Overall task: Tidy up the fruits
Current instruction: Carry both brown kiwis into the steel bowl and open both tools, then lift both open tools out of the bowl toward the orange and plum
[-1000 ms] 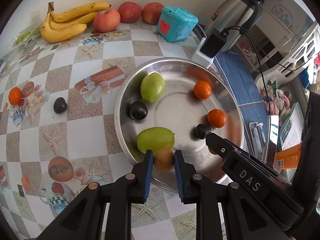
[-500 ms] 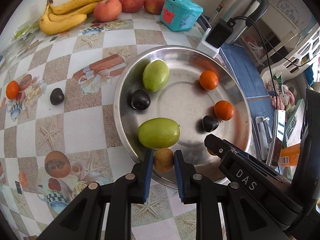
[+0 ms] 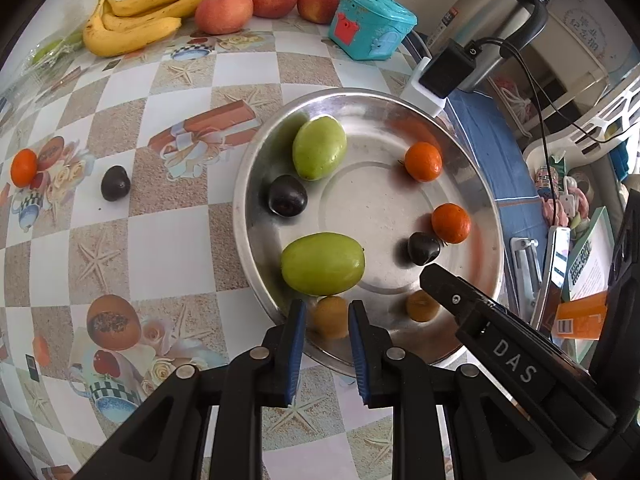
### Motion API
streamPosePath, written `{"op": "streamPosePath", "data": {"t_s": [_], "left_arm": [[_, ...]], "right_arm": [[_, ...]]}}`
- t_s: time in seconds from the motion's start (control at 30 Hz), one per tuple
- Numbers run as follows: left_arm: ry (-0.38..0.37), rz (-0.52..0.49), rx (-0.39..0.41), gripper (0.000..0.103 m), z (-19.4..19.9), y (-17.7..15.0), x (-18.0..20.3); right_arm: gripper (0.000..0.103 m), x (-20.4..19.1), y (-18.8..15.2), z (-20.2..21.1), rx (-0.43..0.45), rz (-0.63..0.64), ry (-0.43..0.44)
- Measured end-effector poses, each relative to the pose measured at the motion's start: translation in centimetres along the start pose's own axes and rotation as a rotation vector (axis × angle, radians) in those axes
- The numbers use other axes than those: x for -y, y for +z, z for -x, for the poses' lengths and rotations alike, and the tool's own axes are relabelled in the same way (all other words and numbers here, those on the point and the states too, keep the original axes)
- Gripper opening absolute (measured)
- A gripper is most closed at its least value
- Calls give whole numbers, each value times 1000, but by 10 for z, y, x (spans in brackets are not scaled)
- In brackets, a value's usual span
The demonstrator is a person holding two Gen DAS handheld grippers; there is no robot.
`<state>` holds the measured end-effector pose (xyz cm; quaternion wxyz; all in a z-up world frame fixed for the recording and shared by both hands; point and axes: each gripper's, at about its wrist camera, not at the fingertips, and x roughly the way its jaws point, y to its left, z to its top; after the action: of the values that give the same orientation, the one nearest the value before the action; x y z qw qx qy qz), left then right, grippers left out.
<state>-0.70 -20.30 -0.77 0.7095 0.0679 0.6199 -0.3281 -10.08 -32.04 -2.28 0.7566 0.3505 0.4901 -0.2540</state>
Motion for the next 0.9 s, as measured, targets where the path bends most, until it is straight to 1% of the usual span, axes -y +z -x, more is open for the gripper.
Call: {"op": "streamPosePath", "data": {"t_s": [0.2,0.37,0.63,0.8,0.9], "left_arm": [[-7,17,8,25,5,2,-5],[0,60,26,25,10,6,-19],[42,150,84,25,27,15,-54],[103,208,137,25,42,21,-79],[114,238,158,25,50,22,-91]], "right_arm": [[29,1,0,3,10,-2,-1],[29,1,0,3,13,-1,-1],[29,-1,1,5,16,10,-2],[29,-7,2,8,28,33,11],[29,-11,2,10,33,48,12]]}}
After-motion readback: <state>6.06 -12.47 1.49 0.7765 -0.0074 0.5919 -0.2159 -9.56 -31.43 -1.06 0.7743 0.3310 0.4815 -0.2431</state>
